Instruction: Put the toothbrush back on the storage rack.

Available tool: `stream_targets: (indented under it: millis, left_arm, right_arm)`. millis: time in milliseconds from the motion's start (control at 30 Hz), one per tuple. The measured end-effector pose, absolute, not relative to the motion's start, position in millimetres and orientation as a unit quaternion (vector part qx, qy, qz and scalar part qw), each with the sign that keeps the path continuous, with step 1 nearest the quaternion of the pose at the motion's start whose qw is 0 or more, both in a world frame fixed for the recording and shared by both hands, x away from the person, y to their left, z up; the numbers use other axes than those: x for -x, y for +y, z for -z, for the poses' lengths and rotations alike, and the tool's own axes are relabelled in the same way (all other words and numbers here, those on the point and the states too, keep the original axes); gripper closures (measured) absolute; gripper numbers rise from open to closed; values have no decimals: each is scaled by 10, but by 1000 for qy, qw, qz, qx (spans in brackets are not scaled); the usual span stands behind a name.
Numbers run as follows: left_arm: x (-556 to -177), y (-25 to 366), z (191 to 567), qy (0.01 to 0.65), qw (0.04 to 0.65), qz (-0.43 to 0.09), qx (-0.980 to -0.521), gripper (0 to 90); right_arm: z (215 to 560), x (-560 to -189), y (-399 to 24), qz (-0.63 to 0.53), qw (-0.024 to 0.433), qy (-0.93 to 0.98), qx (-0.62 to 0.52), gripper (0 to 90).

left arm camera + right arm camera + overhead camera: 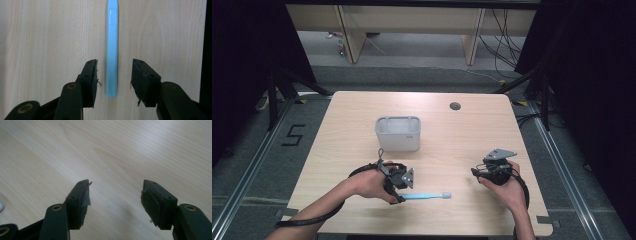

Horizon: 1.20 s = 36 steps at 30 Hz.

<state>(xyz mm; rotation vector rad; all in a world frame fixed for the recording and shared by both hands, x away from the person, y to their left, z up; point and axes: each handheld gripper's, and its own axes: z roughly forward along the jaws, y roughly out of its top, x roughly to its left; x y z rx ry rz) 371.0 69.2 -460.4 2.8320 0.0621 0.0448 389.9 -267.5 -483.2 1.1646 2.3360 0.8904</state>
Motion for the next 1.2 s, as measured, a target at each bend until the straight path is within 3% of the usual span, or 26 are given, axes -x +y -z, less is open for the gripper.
stream_targets:
  millis: [667, 1200]
  left_arm:
    - [-3802, 311, 4696, -27, 74, 2, -997, 667]
    - [-3820, 165, 4729, -44, 51, 8, -998, 708]
  right_arm:
    - [4831, -3900, -2656, -317, 187, 833, -413, 402]
    - [4829, -3899, -2648, -320, 187, 833, -411, 401]
